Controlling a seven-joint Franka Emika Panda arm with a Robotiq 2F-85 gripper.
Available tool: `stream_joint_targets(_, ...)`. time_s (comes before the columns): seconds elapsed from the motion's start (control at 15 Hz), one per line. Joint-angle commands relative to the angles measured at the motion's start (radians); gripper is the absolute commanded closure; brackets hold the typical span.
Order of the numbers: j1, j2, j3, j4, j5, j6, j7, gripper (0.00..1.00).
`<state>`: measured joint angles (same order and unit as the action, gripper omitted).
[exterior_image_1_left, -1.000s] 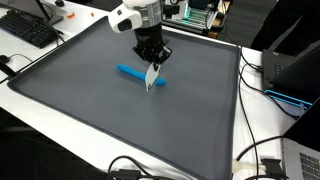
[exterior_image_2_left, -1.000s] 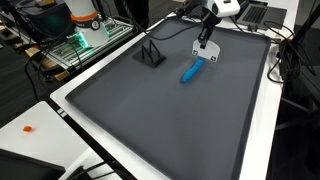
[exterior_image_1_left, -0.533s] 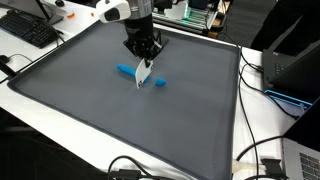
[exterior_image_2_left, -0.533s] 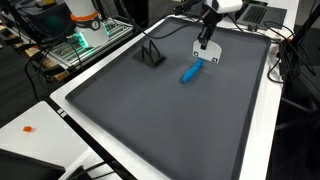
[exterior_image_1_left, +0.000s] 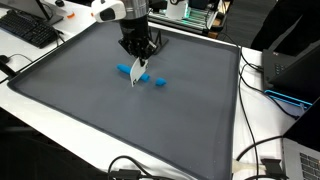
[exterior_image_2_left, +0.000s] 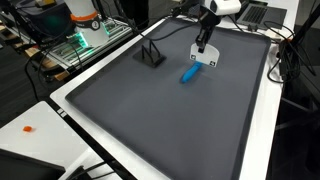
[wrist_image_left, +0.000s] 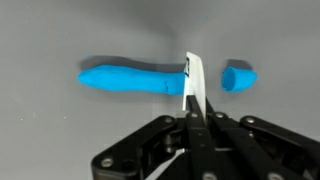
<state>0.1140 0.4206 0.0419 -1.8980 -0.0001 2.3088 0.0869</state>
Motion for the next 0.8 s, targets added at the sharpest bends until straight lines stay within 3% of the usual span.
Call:
stream_joint_targets(0.0,-0.004,-0.014,-0.002,-0.023,-0.018,-0.01,0.001,0.99)
stream_joint_targets(0.73,-0.009,0.015,-0.003,-0.059,-0.015,0.016,-0.002,0.99)
